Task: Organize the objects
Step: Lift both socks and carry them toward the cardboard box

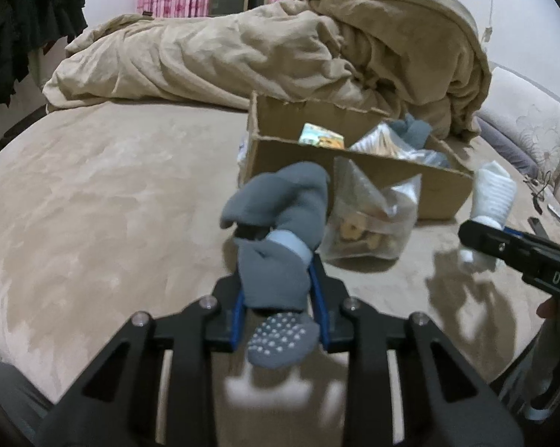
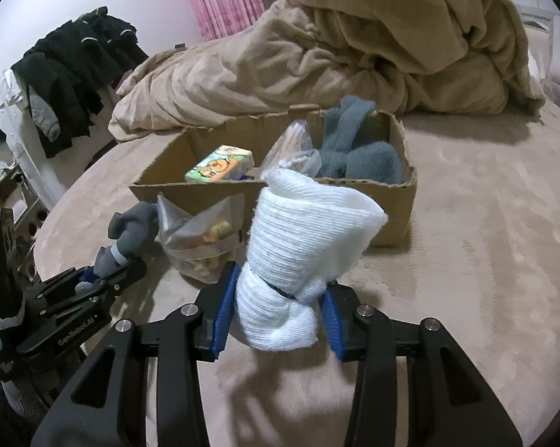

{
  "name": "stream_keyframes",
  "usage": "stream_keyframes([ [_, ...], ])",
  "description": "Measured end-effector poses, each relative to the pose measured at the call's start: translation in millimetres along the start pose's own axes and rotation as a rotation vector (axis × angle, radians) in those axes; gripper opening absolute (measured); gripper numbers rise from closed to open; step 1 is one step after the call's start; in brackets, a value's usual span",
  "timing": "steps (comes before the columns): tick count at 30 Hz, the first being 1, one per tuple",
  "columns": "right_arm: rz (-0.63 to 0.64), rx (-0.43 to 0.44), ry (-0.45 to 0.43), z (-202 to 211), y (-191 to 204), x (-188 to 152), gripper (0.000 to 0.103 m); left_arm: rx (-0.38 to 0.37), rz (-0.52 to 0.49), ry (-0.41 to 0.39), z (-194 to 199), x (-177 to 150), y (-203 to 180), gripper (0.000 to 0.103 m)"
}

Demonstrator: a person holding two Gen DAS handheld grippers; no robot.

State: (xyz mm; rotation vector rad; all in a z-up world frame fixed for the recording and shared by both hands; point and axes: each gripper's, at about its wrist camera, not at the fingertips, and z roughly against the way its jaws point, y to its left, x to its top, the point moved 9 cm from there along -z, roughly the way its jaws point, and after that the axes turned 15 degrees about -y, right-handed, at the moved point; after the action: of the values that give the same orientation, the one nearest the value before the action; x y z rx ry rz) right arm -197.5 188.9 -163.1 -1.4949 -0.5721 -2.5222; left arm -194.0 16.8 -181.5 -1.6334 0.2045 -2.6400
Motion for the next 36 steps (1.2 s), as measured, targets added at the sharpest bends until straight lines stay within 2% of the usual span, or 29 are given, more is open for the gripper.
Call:
stream_keyframes([
  [8,0.029,0.032,-0.033,33,21,7,0.044,-0.008,0.04,0.017,37,-4,3,0.03],
  [15,0.054,0.056,-0.091,58,37,29,0.044,-0.026,0.04,-0.067,74,29,-2,0.03],
  [25,0.095,0.072,-0.192,94,54,73,0.044,-0.093,0.033,-0.127,102,74,-22,0.03],
  [30,0.115,0.08,-0.245,107,61,95,0.044,-0.101,0.022,-0.16,109,96,-25,0.03],
  [36,0.124,0.088,-0.263,104,61,110,0.044,-0.109,-0.007,-0.197,101,118,-31,0.03],
])
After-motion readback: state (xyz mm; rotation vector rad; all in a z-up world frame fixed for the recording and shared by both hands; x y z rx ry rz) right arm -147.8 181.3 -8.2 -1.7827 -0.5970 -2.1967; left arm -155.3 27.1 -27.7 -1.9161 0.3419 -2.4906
